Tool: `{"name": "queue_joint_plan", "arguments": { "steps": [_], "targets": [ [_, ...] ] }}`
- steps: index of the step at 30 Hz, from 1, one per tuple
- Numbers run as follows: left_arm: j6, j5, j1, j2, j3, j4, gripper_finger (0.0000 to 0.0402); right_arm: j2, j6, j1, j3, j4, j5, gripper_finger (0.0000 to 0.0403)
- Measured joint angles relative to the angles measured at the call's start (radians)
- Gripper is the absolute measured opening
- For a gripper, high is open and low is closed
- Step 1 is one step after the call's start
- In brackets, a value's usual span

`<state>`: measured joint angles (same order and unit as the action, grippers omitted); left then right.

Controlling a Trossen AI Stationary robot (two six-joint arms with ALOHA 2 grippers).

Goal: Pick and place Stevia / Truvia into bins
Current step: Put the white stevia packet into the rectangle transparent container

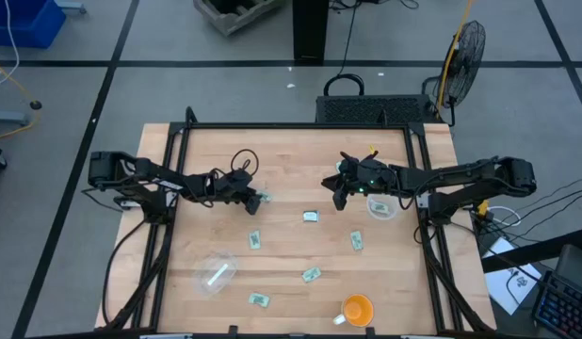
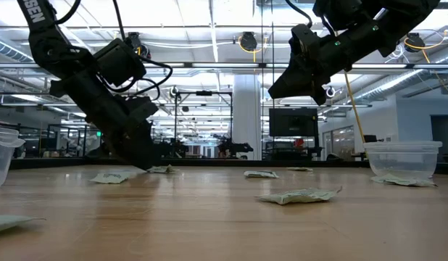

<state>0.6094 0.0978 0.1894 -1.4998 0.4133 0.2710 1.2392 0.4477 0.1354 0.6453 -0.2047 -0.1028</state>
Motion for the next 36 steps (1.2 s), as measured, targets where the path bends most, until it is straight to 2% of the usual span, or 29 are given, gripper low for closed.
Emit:
{"name": "queue_joint_plan", "arguments": {
  "steps": [10, 20, 24, 33, 36],
  "targets": [
    [0.054, -0.018, -0.001, 0.000, 0.000, 0.018, 0.0172, 0.000, 0.000, 0.000, 0.000, 0.000, 0.000, 0.0050],
    [0.030, -0.019, -0.002, 0.000, 0.000, 0.015, 0.0169, 0.000, -0.018, 0.000, 0.000, 0.000, 0.000, 0.0050],
    [0.024, -0.019, -0.002, 0.000, 0.000, 0.011, 0.0135, 0.000, -0.018, 0.000, 0.000, 0.000, 0.000, 0.0050],
    [0.001, -0.020, -0.002, -0.001, -0.001, 0.006, 0.0012, 0.000, -0.018, 0.000, 0.000, 0.000, 0.000, 0.0050],
    [-0.003, -0.010, -0.002, -0.001, -0.001, 0.007, 0.0008, 0.000, -0.018, 0.000, 0.000, 0.000, 0.000, 0.0050]
  ]
}}
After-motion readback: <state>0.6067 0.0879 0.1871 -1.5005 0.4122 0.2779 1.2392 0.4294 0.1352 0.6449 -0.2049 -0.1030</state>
